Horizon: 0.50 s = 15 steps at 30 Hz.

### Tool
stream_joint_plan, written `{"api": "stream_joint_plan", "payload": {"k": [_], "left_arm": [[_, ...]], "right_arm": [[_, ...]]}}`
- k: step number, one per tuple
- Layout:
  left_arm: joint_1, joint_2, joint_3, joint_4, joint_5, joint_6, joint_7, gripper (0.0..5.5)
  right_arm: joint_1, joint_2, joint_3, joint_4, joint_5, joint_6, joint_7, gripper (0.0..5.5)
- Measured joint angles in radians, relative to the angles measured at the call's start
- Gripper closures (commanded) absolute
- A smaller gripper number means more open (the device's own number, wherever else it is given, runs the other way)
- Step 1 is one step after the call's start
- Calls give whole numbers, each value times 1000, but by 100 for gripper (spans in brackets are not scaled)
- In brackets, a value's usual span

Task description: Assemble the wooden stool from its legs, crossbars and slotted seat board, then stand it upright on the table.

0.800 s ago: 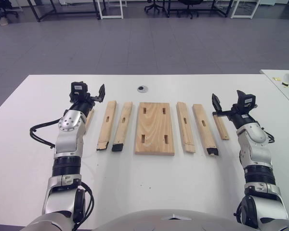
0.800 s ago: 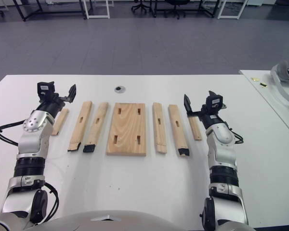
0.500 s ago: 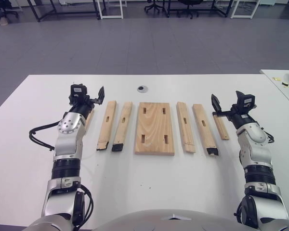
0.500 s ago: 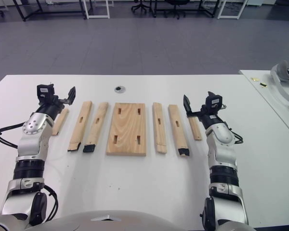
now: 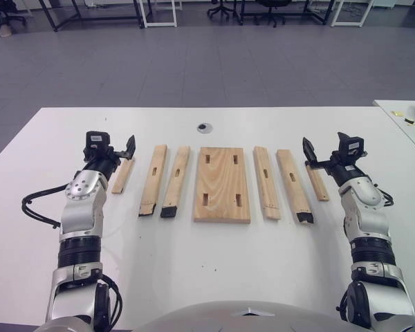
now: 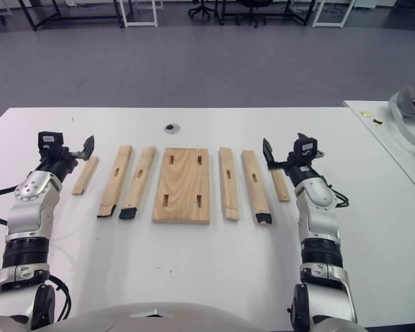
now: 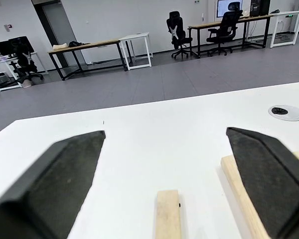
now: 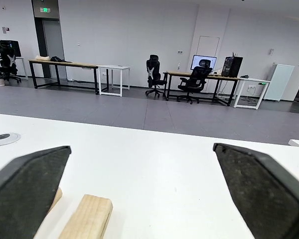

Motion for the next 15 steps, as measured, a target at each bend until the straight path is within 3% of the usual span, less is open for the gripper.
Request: {"api": "stream_joint_plan", "payload": {"k": [15], "left_arm": [[32,34,-1,42,-7,40,-39,101]], "right_arm": [[0,1,2,11,-2,0,-18,17]]}}
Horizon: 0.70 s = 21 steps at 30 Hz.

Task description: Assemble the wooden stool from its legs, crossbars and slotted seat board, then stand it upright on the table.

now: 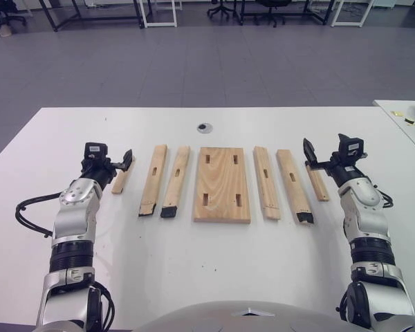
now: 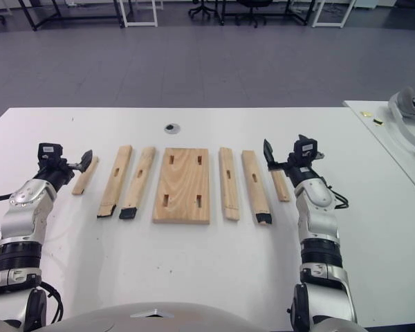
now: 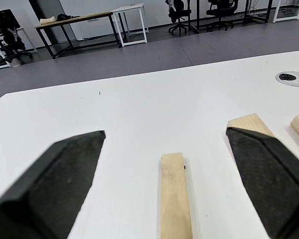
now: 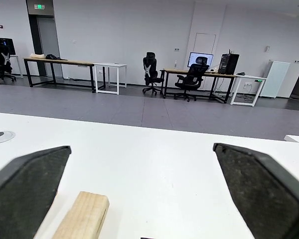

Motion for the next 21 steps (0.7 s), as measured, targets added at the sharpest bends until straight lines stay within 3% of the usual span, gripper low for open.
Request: {"api": "stream_joint_plan", "payload": {"k": [5,12,21], "left_arm": [[15,9,-5,14,3,37,-10,101],[44,18,-25,85,3,148,-34,235],[47,35,-31,113,10,152,-34,411]], "right_arm": [[0,0,0,14,-1,0,0,17],[0,0,5,17,-11,0,0,14],[0,0,7,22,-29,0,0,14]]}}
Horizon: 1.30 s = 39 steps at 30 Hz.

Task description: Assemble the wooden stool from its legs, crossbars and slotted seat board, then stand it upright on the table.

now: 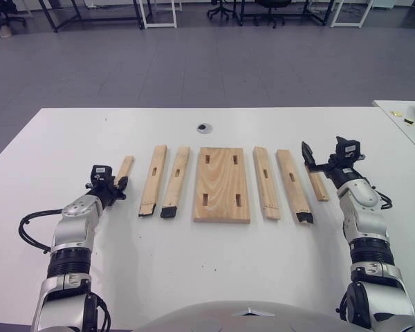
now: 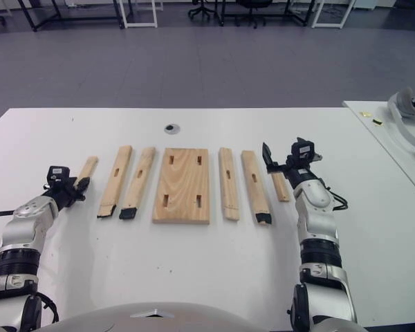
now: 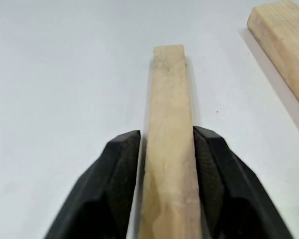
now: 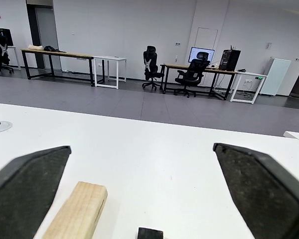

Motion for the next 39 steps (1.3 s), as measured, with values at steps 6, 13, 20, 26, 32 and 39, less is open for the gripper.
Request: {"api": "stream_joint_plan", "payload": {"k": [6,13,20,26,32,39], "left_arm": [[1,-13,20,-93,-19,-84,4,421],[-162,-170,-131,-443,-140,-145,-65,421],[-200,-254,-366,-584,-95,-152,-118,421],[-199,-260,-379,-590,-93,-155,-117,421],[-194,-257,-402,-577,-57,-175,-129,421],[-194,-250,-393,-568,-56,-196,-136,421]], "right_arm": [[0,1,0,-8,1,20,1,14],[-165,182,62,-458,476,460,39,14],[-301,344,56,-555,787,734,-201,92],[-300,344,37,-554,848,805,-243,202],[-300,334,-13,-554,936,832,-265,308],[-292,302,18,-569,927,855,-268,418]]}}
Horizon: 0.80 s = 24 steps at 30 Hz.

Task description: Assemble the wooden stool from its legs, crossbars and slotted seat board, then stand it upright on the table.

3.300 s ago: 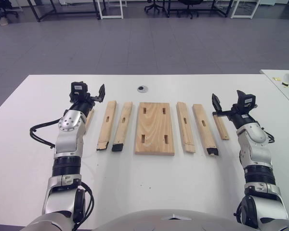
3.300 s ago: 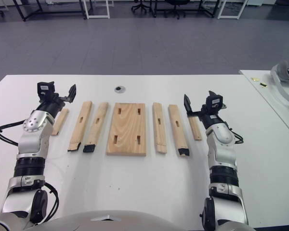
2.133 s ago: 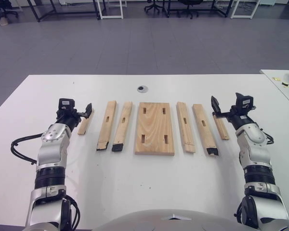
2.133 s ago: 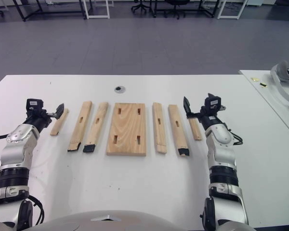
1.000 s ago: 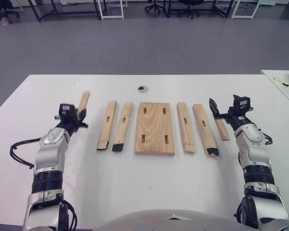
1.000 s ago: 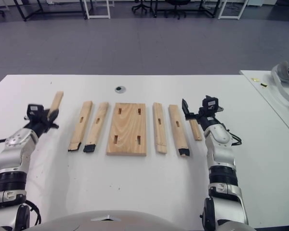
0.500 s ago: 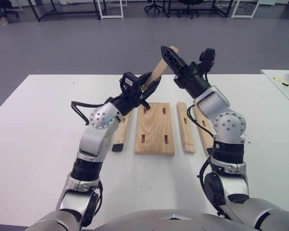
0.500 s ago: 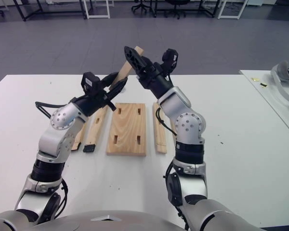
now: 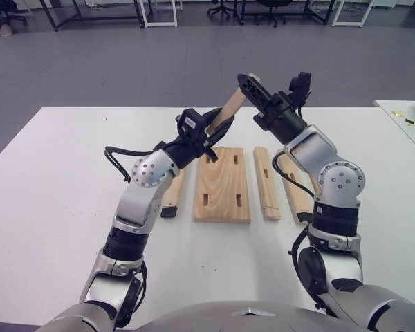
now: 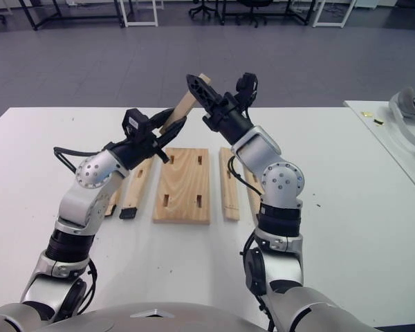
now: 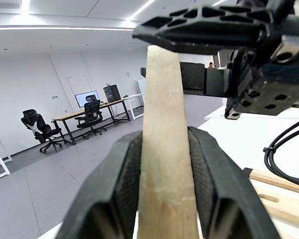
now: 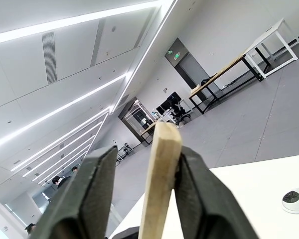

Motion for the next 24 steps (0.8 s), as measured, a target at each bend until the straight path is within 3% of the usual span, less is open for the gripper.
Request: {"api": "stream_joint_plan", "payload": {"k": [5,9,10,14,17,24], "left_arm": [[0,0,-2,4,6,-13,-7,421],[1,1,-4,17,22,-20,-6,421],[1,0,-5,21,26,-20,-5,383],[13,0,-12,54,37,14,-2,316],[23,7,35,97,41,26,37,255],[24,-23,89,176,97,22,159,253]], "right_arm": [[0,-3,-3,-1,1,0,-9,506],[6,-8,6,-15,-6,-1,-8,509],[10,-8,15,-23,-32,-10,0,509],[72,-32,50,-105,-215,-132,2,509],[300,-35,30,-156,-376,-240,-53,509],[444,24,-25,-83,-542,-468,-75,509]]}}
